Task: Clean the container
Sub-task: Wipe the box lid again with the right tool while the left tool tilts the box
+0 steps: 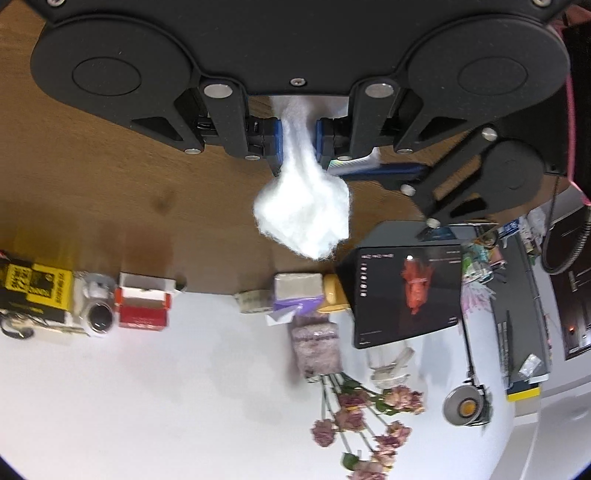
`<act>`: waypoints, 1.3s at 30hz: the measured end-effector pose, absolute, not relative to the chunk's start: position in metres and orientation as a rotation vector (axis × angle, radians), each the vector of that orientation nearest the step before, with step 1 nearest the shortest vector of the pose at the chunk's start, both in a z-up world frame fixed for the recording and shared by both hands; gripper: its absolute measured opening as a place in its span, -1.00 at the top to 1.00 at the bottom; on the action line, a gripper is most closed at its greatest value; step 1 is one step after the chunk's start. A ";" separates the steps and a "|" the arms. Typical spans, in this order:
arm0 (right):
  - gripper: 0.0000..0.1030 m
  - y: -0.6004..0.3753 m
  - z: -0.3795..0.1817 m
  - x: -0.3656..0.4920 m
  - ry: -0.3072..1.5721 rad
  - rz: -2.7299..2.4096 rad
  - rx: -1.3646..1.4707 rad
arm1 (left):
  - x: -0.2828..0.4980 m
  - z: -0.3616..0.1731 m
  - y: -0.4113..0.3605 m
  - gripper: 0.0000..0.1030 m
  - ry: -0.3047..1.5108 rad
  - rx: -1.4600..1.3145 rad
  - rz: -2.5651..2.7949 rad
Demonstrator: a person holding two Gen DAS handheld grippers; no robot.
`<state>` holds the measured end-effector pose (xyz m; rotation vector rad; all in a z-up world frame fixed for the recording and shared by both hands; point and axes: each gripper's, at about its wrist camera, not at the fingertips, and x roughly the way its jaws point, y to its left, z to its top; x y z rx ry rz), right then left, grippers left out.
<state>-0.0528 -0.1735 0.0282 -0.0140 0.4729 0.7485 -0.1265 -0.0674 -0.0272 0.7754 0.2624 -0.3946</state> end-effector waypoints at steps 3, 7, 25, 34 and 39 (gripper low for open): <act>0.68 -0.183 0.022 -0.053 0.491 0.726 -0.002 | -0.128 -0.028 -0.068 -0.56 0.260 0.777 -0.393; 0.68 -0.193 0.015 -0.060 0.520 0.703 0.000 | -0.131 -0.028 -0.069 -0.56 0.256 0.780 -0.391; 0.68 -0.190 0.012 -0.091 0.544 0.794 0.014 | -0.118 -0.025 -0.068 -0.56 0.254 0.781 -0.387; 0.68 -0.174 0.028 -0.069 0.490 0.801 0.003 | -0.115 -0.026 -0.068 -0.56 0.259 0.778 -0.390; 0.68 -0.178 0.027 -0.056 0.490 0.762 0.009 | -0.116 -0.026 -0.069 -0.56 0.260 0.777 -0.390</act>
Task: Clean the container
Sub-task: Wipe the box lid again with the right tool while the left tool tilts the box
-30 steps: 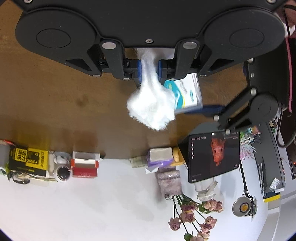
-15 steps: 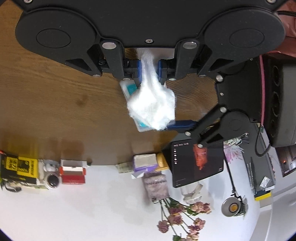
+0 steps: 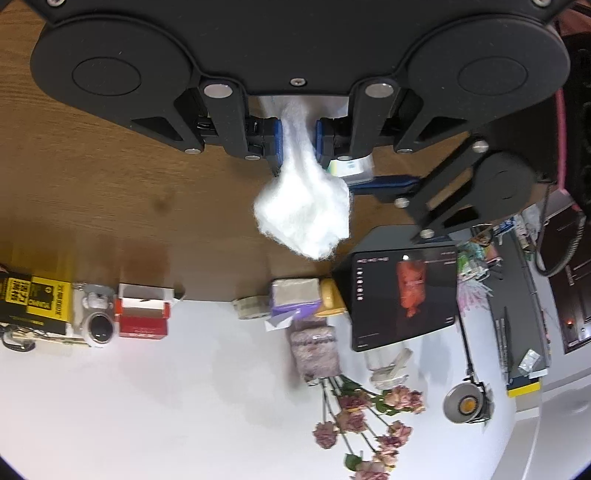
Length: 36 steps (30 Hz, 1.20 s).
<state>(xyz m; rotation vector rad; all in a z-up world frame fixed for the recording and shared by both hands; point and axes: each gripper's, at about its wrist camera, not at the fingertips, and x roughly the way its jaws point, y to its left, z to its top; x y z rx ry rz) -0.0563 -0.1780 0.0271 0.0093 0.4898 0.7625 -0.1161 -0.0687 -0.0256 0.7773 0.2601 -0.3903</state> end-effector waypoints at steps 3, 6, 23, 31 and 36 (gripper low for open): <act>0.68 -0.183 0.024 -0.054 0.500 0.743 0.017 | -0.117 -0.025 -0.069 -0.56 0.261 0.776 -0.391; 0.68 -0.191 0.017 -0.058 0.516 0.728 0.025 | -0.118 -0.025 -0.070 -0.56 0.261 0.776 -0.391; 0.68 -0.198 0.007 -0.091 0.558 0.750 0.012 | -0.117 -0.026 -0.070 -0.56 0.257 0.781 -0.376; 0.68 -0.180 0.018 -0.091 0.502 0.795 0.005 | -0.115 -0.027 -0.069 -0.56 0.259 0.780 -0.377; 0.68 -0.167 0.028 -0.086 0.464 0.780 -0.027 | -0.116 -0.028 -0.070 -0.56 0.257 0.782 -0.377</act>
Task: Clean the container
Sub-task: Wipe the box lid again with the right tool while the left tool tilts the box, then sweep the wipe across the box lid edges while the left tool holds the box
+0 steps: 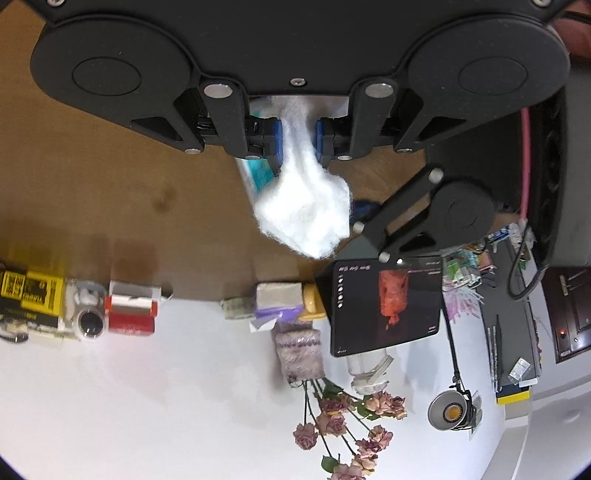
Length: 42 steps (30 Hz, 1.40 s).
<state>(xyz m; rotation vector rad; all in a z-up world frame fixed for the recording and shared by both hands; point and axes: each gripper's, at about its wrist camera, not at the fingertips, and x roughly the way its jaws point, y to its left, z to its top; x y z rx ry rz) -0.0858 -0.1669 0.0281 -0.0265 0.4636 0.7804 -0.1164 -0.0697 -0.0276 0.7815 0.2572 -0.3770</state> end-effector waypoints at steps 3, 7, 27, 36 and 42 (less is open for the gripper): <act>0.68 -0.167 0.029 -0.078 0.461 0.767 -0.008 | -0.117 -0.028 -0.070 -0.56 0.258 0.781 -0.378; 0.68 -0.173 0.027 -0.070 0.473 0.723 -0.002 | -0.118 -0.028 -0.072 -0.56 0.256 0.782 -0.380; 0.68 -0.190 0.009 -0.095 0.538 0.707 -0.012 | -0.124 -0.028 -0.073 -0.56 0.256 0.782 -0.374; 0.68 -0.174 0.025 -0.086 0.494 0.735 -0.031 | -0.118 -0.028 -0.073 -0.56 0.259 0.780 -0.375; 0.68 -0.164 0.029 -0.067 0.486 0.733 -0.051 | -0.115 -0.028 -0.073 -0.57 0.287 0.766 -0.323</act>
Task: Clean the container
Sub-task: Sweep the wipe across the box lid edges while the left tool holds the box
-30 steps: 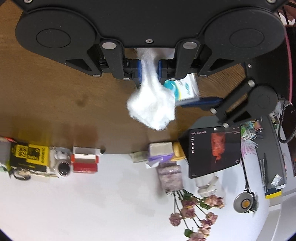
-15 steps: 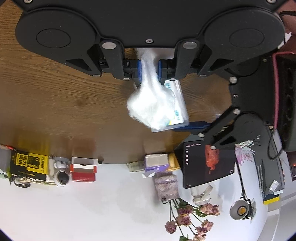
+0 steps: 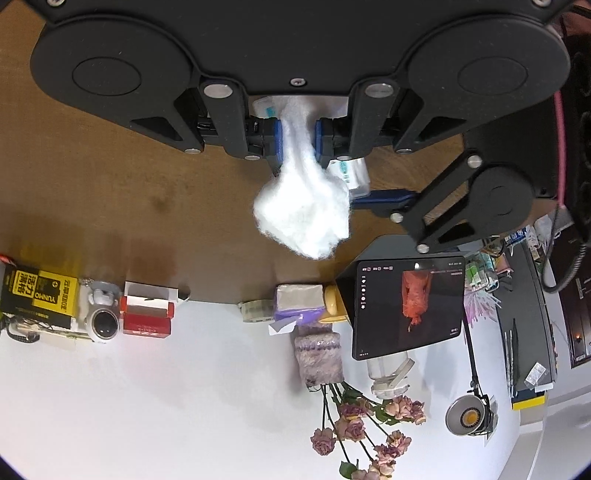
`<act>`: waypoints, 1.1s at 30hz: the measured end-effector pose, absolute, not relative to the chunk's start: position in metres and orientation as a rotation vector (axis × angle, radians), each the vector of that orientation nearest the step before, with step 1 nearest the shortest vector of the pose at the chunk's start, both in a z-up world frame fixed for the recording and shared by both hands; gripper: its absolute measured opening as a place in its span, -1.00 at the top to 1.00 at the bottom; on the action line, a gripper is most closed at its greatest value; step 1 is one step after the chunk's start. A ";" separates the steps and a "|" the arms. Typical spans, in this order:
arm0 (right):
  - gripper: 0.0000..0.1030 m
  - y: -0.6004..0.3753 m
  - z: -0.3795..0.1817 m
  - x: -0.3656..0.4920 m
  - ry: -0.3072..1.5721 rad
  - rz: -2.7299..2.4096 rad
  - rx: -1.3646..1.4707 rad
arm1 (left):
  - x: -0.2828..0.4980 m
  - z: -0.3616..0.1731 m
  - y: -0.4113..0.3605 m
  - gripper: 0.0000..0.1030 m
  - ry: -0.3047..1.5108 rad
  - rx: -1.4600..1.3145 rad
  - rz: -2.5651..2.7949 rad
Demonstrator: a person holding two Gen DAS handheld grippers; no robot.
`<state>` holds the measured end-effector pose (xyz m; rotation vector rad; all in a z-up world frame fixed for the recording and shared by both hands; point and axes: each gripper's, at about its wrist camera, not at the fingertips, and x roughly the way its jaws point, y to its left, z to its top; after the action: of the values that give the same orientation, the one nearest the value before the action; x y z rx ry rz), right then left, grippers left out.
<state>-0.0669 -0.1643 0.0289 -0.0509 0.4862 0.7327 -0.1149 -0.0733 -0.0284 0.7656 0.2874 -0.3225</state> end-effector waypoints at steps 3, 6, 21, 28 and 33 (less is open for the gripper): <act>0.67 -0.160 0.027 -0.058 0.494 0.746 -0.068 | -0.111 -0.029 -0.073 -0.57 0.308 0.755 -0.278; 0.67 -0.158 0.024 -0.053 0.504 0.749 -0.084 | -0.108 -0.029 -0.072 -0.57 0.323 0.748 -0.237; 0.67 -0.166 0.014 -0.067 0.531 0.779 -0.084 | -0.107 -0.034 -0.074 -0.56 0.331 0.744 -0.202; 0.67 -0.154 0.023 -0.061 0.501 0.796 -0.089 | -0.091 -0.028 -0.071 -0.56 0.331 0.750 -0.203; 0.67 -0.143 0.030 -0.053 0.472 0.776 -0.107 | -0.091 -0.027 -0.072 -0.56 0.323 0.754 -0.227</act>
<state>-0.0535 -0.1434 0.0298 -0.1071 0.4717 0.7755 -0.0909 -0.0719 -0.0271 0.7541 0.3229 -0.2272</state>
